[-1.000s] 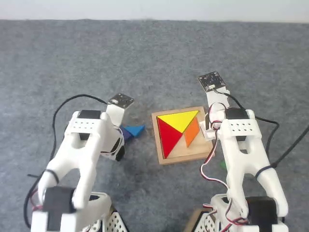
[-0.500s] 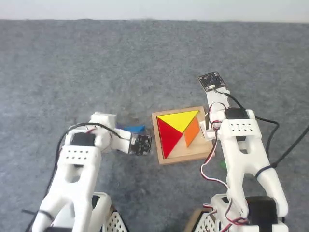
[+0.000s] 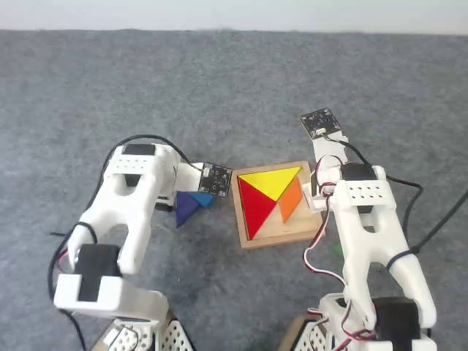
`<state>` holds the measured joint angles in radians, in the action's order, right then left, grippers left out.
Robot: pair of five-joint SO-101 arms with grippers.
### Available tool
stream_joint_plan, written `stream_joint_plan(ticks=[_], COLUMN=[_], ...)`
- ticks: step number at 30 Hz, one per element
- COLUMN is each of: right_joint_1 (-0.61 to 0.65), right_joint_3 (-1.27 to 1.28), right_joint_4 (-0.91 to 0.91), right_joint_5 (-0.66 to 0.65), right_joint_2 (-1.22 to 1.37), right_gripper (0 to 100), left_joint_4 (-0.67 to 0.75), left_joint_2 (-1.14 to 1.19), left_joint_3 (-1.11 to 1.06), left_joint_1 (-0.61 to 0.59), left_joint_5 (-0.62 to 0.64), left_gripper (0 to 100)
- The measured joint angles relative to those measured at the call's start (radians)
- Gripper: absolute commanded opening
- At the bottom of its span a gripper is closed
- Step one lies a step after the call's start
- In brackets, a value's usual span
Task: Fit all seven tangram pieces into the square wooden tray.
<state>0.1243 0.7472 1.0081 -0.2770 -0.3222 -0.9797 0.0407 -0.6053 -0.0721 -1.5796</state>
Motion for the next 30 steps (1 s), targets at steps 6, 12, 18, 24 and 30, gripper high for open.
stream_joint_plan(ticks=[6,12,18,24,30], right_joint_1=[0.0,0.0,0.0,0.0,0.0], right_joint_3=[0.0,0.0,0.0,0.0,0.0], right_joint_4=[0.0,0.0,0.0,0.0,0.0], right_joint_5=[0.0,0.0,0.0,0.0,0.0], right_joint_2=[0.0,0.0,0.0,0.0,0.0], right_gripper=[0.8,0.8,0.8,0.8,0.8], left_joint_4=[-0.002,-0.031,-0.181,-0.33,-0.456], left_joint_2=[0.029,0.1,0.132,0.132,0.132], left_joint_3=[0.002,0.064,0.115,0.117,0.117], left_joint_1=[0.044,0.061,0.057,-0.02,-0.091], left_joint_5=[0.014,0.031,0.048,0.055,0.055], left_gripper=[24,24,23,23,22])
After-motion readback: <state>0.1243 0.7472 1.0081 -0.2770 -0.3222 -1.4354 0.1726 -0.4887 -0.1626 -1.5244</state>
